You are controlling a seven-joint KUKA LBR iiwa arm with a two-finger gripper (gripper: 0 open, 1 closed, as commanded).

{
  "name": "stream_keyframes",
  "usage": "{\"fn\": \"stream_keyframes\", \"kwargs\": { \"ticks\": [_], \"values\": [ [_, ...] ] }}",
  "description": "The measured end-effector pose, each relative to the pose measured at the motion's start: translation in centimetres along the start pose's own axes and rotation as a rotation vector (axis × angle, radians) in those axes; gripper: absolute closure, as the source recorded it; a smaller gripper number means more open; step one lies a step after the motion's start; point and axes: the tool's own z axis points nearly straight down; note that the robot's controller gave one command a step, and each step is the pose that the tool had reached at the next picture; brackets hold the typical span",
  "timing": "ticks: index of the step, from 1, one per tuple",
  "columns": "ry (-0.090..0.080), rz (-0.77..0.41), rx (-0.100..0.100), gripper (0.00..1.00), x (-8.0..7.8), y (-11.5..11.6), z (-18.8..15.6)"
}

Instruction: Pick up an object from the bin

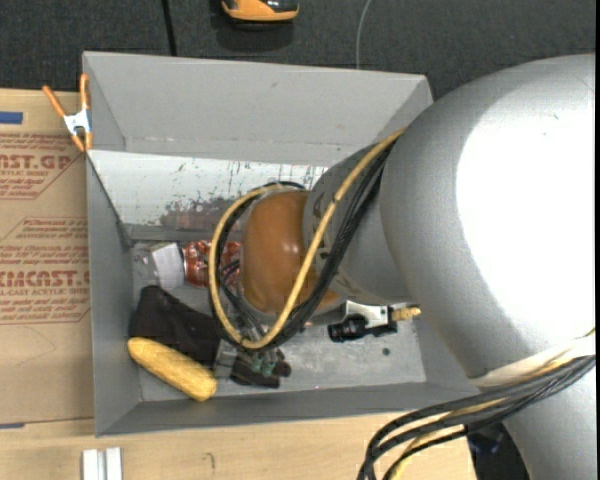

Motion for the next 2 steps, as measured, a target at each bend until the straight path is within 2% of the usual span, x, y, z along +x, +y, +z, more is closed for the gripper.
{"fn": "stream_keyframes", "kwargs": {
  "ticks": [2],
  "values": [
    [0.001, 0.000, 0.000, 1.00, 0.03, -0.01, -0.56]
  ]
}}
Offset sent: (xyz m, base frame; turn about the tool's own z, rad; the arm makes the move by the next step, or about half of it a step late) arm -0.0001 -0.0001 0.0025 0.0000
